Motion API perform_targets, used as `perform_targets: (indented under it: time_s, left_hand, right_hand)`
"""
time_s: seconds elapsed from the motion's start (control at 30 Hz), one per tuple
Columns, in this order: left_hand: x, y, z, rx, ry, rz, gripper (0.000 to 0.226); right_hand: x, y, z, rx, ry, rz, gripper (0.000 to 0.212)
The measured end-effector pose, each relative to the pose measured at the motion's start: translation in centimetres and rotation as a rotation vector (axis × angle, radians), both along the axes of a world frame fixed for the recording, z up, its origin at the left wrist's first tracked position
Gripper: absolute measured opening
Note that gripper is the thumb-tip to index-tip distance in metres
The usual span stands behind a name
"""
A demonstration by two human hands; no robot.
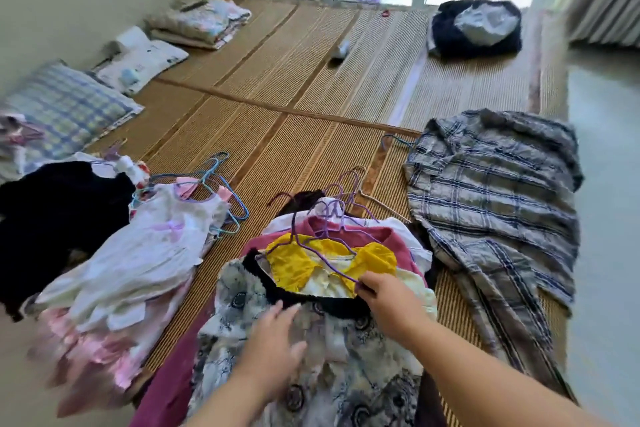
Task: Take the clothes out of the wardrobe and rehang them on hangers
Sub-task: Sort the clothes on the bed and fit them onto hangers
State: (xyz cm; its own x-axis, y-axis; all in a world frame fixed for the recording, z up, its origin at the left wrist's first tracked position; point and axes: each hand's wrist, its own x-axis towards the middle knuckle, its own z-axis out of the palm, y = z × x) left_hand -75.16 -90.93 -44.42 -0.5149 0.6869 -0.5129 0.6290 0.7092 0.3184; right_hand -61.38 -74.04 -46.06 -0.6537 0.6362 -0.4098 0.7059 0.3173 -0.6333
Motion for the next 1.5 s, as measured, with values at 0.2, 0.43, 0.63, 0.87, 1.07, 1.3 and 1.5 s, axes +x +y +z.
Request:
perform_targets:
  time_s: [0.2, 0.43, 0.63, 0.87, 1.07, 1.3, 1.5]
  left_hand:
    - [-5.7, -3.9, 12.8, 0.286, 0.236, 0.072, 0.077]
    - [-9.7, -10.0, 27.4, 0.380, 0.383, 0.192, 0.050]
    - [-4.6, -15.8, 38.5, 0.631, 0.378, 0.153, 0.030]
    - [3.5, -22.1, 47.2, 0.807, 0.459, 0.134, 0.025]
    - [3.7, -28.1, 48.5, 0.762, 0.458, 0.152, 0.023]
    - [-2.4, -35.8, 44.6, 0.701, 0.452, 0.212, 0.011]
    - [-12.3, -43.6, 41.9, 0.676, 0.459, 0.328, 0.011]
  right_hand:
    - [1.4, -1.5, 12.6, 0.120, 0.248, 0.091, 0.009]
    - [1.6, -4.3, 28.9, 0.221, 0.458, 0.212, 0.008]
    - [4.4, -7.8, 41.2, 0.461, 0.446, 0.253, 0.011]
    - [7.8, -14.7, 51.0, 0.462, 0.587, 0.347, 0.021]
    - [7.9, -19.1, 51.7, 0.466, 0.525, 0.447, 0.018]
    - [-0.3, -24.7, 46.8, 0.651, 0.433, 0.475, 0.017]
    - [-12.7, -32.0, 43.8, 0.594, 0.391, 0.510, 0.017]
